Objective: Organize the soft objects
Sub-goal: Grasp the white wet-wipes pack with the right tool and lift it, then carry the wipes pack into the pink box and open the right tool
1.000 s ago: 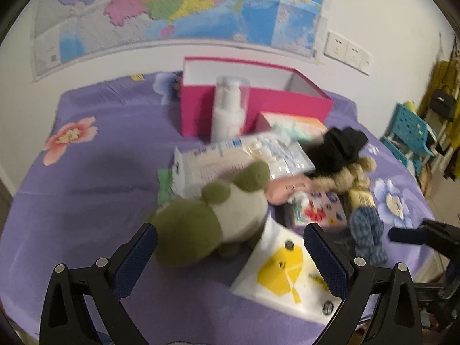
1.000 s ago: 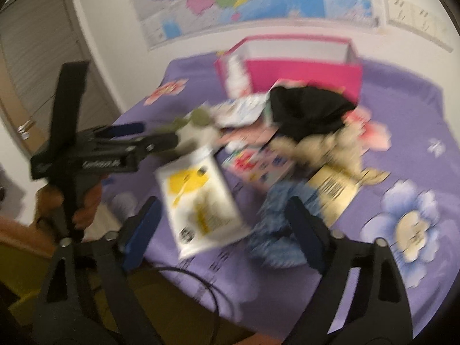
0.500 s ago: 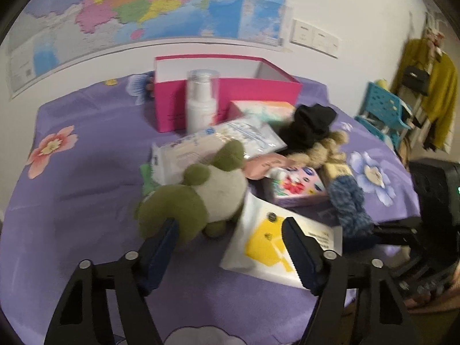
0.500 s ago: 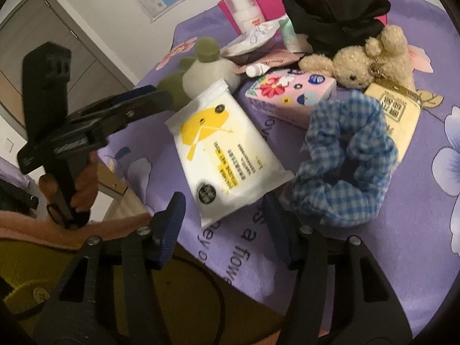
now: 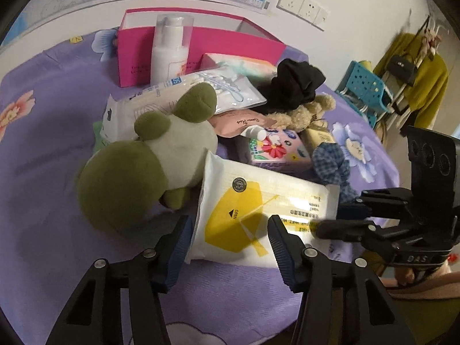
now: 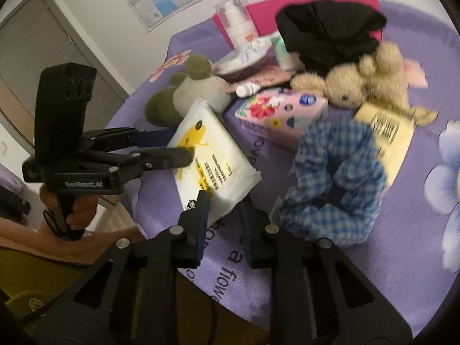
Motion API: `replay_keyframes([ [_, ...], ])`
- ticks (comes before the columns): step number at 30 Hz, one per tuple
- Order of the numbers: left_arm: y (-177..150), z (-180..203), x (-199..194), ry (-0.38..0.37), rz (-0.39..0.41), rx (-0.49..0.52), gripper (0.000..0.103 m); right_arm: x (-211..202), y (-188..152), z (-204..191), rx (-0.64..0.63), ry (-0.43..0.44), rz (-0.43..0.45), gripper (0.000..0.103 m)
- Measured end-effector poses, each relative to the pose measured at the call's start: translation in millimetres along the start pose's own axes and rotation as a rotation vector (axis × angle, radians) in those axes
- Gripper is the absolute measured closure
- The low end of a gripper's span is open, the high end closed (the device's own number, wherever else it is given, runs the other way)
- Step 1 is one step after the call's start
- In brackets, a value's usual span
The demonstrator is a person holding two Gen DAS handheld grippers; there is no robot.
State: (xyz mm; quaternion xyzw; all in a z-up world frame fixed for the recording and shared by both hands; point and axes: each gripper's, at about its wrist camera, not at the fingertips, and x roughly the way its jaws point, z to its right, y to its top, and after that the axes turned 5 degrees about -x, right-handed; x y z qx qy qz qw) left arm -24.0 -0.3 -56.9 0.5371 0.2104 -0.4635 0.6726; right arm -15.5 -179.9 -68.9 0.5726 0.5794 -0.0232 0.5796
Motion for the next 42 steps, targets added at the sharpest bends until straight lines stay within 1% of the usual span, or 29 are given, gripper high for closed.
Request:
replay_keyframes([
  [3, -1, 2, -9, -0.036, 0.012, -0.009, 0.048, -8, 9, 0, -0.027, -0.009, 0.029, 0.085],
  [6, 2, 5, -27, -0.085, 0.048, -0.015, 0.048, -24, 17, -1, -0.054, -0.016, 0.07, 0.086],
  [9, 13, 10, -43, -0.094, 0.089, -0.004, 0.048, -34, 27, -2, -0.071, -0.018, 0.099, 0.086],
  [11, 23, 13, -53, -0.089, 0.124, 0.011, 0.048, -42, 35, -1, -0.081, -0.011, 0.123, 0.086],
  [14, 44, 15, -71, -0.074, 0.183, 0.031, 0.048, -47, 62, 0, -0.101, -0.009, 0.161, 0.086],
  [18, 81, 15, -89, -0.05, 0.248, 0.047, 0.048, -56, 101, 2, -0.143, -0.006, 0.219, 0.086],
  [24, 135, 14, -96, 0.01, 0.308, 0.085, 0.048, -60, 161, 15, -0.15, 0.004, 0.281, 0.086],
  [30, 191, -2, -82, 0.025, 0.311, 0.054, 0.048, -49, 219, 44, -0.102, 0.027, 0.302, 0.086],
  [31, 194, -3, -78, 0.034, 0.307, 0.051, 0.048, -46, 227, 48, -0.096, 0.026, 0.298, 0.086],
  [35, 216, -17, -55, 0.05, 0.269, 0.022, 0.048, -27, 250, 66, -0.071, 0.009, 0.266, 0.085],
  [37, 225, -26, -43, 0.047, 0.244, 0.0, 0.048, -15, 260, 78, -0.052, 0.007, 0.24, 0.085],
  [40, 236, -37, -23, 0.044, 0.2, -0.03, 0.048, 2, 271, 95, -0.027, -0.002, 0.199, 0.085],
  [42, 242, -43, -10, 0.056, 0.174, -0.046, 0.049, 16, 275, 105, -0.006, -0.004, 0.166, 0.085],
])
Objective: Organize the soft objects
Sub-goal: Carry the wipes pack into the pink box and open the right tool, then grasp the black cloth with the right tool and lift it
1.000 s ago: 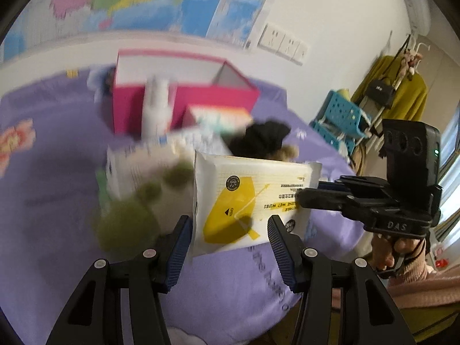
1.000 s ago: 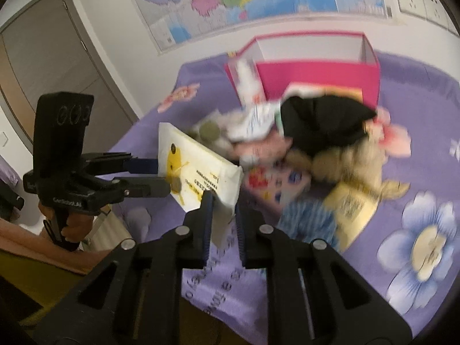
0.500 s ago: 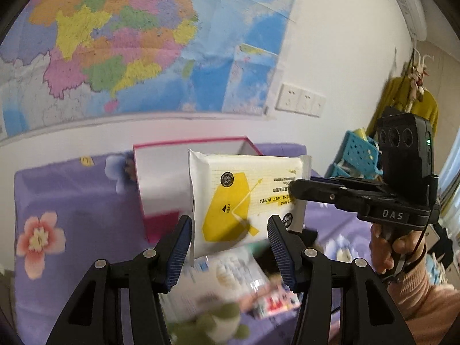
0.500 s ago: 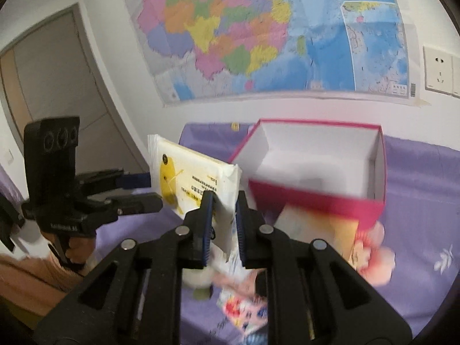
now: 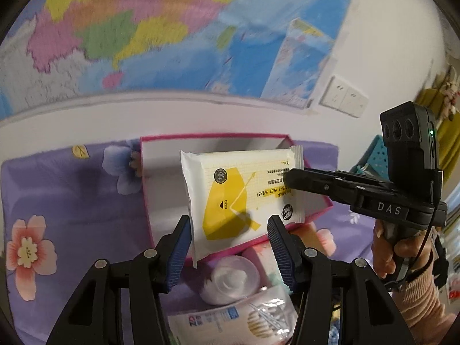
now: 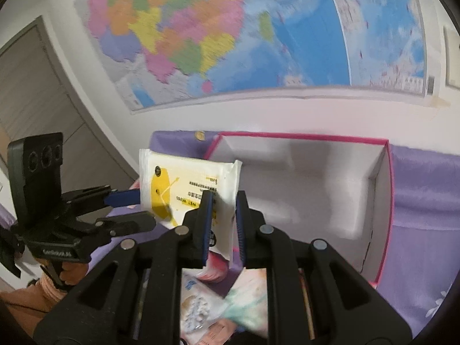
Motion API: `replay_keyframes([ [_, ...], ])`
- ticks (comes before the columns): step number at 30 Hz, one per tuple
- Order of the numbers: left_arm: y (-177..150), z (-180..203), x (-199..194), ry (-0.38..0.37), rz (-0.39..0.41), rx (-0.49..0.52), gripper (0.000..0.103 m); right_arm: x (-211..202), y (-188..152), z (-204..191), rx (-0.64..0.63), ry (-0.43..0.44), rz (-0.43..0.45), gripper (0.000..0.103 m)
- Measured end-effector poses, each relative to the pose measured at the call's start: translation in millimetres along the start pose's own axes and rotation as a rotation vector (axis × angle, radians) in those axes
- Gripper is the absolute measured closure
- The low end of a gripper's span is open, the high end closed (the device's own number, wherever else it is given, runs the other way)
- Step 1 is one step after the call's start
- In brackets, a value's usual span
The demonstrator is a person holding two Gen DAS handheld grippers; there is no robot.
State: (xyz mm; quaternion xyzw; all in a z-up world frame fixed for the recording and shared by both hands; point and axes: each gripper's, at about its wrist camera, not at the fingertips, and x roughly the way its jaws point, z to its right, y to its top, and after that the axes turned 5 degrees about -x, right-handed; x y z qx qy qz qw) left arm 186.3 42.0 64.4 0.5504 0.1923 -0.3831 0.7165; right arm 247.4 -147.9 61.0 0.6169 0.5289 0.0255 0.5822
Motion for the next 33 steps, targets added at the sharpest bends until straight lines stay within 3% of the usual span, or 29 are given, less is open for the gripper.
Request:
replay_keyframes([
  [10, 8, -25, 49, 0.057, -0.103, -0.078, 0.049, 71, -5, 38, 0.084, -0.069, -0.175, 0.081],
  [14, 5, -29, 42, 0.095, -0.065, -0.097, 0.049, 71, -7, 43, 0.095, -0.112, -0.185, 0.077],
  [19, -8, -23, 3, 0.144, 0.071, -0.083, 0.048, 23, -10, 31, 0.092, -0.039, -0.087, 0.074],
  [23, -25, -2, -29, 0.084, 0.141, -0.031, 0.044, -33, -16, 8, 0.048, 0.045, 0.019, 0.059],
  [27, -52, 26, -45, -0.028, 0.121, 0.05, 0.041, -71, -29, -17, -0.023, 0.071, 0.058, 0.057],
  [30, -70, 44, -42, -0.084, 0.078, 0.09, 0.041, -82, -46, -25, -0.056, 0.043, 0.03, 0.054],
  [33, -86, 59, -30, -0.131, 0.021, 0.113, 0.041, -81, -68, -18, -0.059, -0.065, -0.04, 0.051],
])
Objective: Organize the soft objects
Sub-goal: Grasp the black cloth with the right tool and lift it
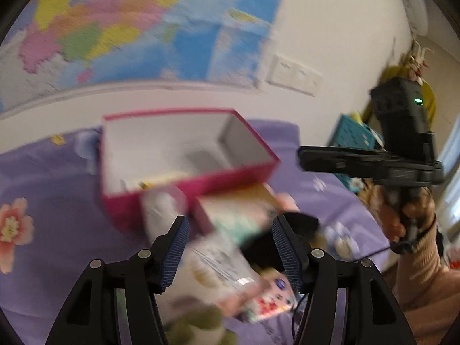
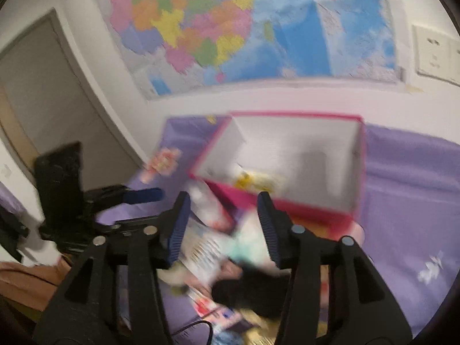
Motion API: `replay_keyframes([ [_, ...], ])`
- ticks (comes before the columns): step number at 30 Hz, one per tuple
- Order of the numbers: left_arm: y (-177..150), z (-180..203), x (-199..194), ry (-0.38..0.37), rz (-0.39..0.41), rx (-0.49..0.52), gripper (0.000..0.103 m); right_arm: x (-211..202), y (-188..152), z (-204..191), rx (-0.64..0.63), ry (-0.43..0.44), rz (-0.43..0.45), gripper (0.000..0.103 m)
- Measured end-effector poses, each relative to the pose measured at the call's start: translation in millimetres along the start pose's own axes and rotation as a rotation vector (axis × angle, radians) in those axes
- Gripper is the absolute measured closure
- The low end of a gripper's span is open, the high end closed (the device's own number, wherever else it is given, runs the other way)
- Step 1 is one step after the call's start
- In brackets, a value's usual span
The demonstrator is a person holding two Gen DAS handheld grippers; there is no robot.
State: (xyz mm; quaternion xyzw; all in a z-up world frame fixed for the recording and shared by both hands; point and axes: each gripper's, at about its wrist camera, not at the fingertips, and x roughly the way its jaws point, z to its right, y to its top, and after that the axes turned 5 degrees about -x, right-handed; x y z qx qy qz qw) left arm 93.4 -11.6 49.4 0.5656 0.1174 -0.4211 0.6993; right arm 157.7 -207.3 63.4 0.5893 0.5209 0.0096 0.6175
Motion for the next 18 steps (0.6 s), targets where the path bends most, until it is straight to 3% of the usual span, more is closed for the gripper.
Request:
replay_keyframes([
  [5, -19, 18, 25, -0.062, -0.089, 0.011, 0.041, 26, -43, 31, 0.083, -0.11, -0.165, 0.051],
  [10, -30, 28, 40, -0.075, -0.127, 0.011, 0.041, 36, -68, 43, 0.124, -0.063, -0.212, 0.051],
  [11, -31, 30, 42, -0.076, -0.13, 0.013, 0.041, 35, -73, 42, 0.119, -0.051, -0.21, 0.053],
  [14, -33, 33, 49, -0.084, -0.146, 0.01, 0.041, 26, -83, 39, 0.115, -0.022, -0.19, 0.081],
  [18, -36, 36, 58, -0.112, -0.179, -0.003, 0.041, 11, -91, 31, 0.097, -0.031, -0.135, 0.091],
])
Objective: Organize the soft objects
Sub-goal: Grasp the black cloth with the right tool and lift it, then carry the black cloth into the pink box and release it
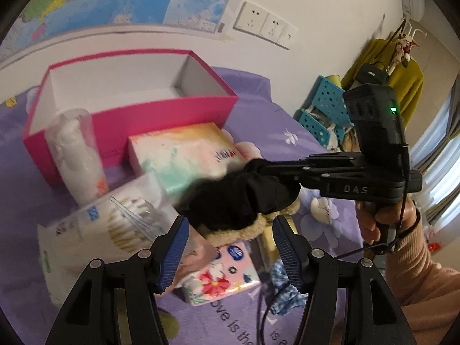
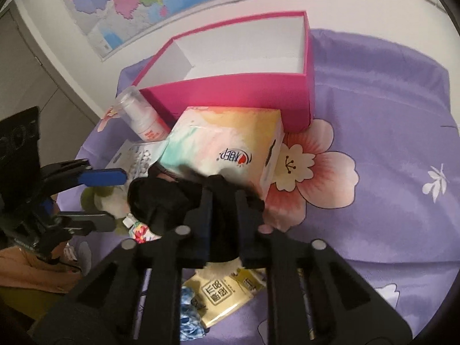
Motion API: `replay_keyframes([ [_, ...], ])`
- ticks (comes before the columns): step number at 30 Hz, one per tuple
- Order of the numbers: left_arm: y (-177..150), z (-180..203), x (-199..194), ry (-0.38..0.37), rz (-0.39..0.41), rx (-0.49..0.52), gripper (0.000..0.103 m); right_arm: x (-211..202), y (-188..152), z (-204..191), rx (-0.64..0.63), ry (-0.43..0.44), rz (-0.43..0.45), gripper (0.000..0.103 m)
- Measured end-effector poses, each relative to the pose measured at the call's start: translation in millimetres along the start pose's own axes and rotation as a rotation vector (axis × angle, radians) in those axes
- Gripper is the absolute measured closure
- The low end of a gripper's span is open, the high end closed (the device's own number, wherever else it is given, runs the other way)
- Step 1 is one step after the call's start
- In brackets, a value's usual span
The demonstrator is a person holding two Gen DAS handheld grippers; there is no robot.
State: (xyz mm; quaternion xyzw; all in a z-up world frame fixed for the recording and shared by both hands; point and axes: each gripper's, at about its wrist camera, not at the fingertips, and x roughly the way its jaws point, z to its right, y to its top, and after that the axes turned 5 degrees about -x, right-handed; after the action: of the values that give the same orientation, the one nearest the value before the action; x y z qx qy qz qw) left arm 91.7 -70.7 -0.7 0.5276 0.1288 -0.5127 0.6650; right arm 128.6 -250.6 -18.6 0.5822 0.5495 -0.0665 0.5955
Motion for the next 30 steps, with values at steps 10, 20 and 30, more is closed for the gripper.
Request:
replay_keyframes([
  [10, -11, 8, 24, -0.058, -0.092, -0.028, 0.041, -16, -29, -22, -0.06, 0.041, 0.068, 0.094],
  [20, -14, -2, 44, -0.025, -0.131, -0.089, 0.067, -2, -21, -24, -0.093, 0.0, 0.043, 0.081],
  [30, -2, 15, 4, -0.026, -0.014, -0.011, 0.079, -30, -10, -39, -0.132, 0.034, 0.14, 0.096],
])
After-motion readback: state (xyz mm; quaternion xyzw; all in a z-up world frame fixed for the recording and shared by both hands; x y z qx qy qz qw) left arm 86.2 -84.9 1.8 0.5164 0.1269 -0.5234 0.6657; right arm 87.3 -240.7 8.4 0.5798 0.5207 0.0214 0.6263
